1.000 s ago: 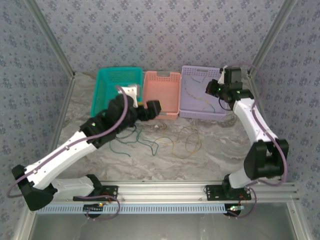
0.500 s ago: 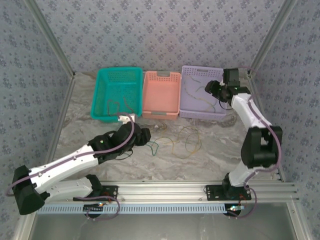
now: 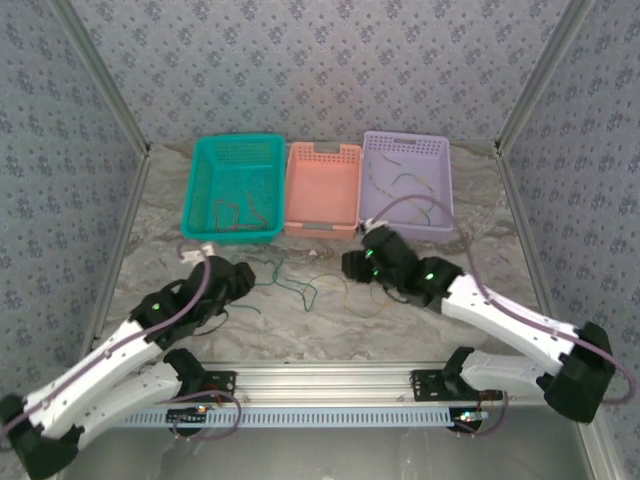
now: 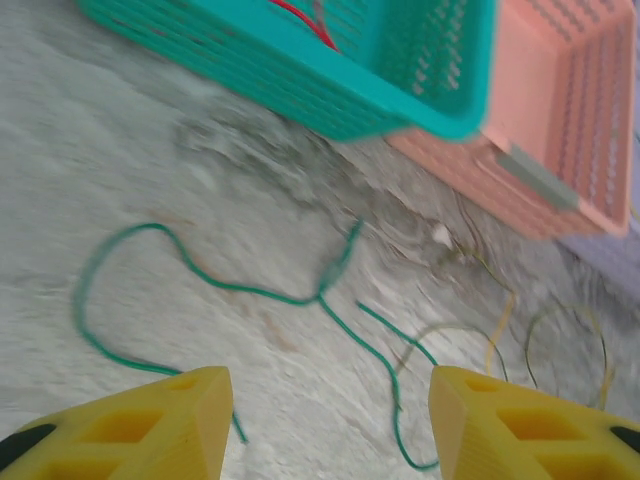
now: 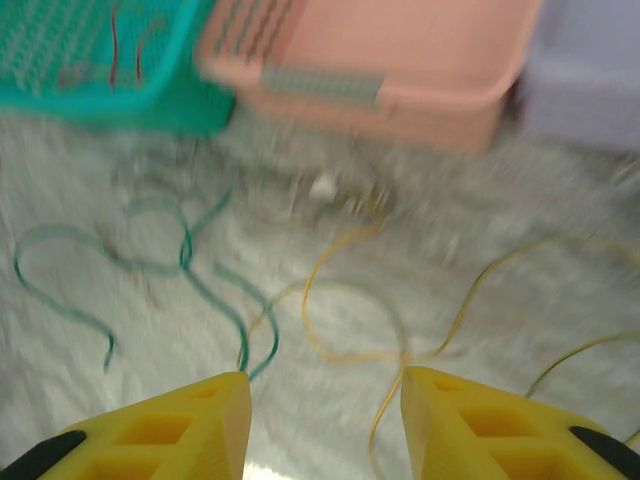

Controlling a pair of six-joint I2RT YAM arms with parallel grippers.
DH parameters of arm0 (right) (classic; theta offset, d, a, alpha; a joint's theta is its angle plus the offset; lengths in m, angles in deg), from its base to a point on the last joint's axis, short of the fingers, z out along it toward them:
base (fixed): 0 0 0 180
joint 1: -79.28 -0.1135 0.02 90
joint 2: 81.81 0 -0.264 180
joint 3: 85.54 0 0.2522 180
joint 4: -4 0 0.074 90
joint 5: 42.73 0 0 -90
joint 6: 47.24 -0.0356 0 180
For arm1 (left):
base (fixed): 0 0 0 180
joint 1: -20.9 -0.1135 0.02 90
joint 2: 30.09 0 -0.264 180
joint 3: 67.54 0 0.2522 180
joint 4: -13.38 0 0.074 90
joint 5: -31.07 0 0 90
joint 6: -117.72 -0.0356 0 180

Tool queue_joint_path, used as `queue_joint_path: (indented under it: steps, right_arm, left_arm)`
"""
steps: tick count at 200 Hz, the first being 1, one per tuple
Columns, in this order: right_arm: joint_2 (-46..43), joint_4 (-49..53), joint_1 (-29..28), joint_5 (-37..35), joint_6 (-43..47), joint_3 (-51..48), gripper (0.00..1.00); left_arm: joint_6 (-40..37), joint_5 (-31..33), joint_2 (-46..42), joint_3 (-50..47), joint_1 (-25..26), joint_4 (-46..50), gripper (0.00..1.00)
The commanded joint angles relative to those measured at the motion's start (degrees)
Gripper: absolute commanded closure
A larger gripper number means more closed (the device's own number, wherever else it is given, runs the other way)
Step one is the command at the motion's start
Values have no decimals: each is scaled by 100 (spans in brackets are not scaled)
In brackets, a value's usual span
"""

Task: Untangle the cables

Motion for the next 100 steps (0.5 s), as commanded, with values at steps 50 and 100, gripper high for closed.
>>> queue_joint_path:
  steps: [50, 100]
  right_arm:
    - [1138, 74, -1617, -1648, -2106, 206, 49]
    - [2120, -682, -1509, -947, -276, 811, 51]
  left_arm:
    - [91, -298, -60, -399, -310, 786, 48]
    - [40, 644, -161, -156, -343, 1583, 42]
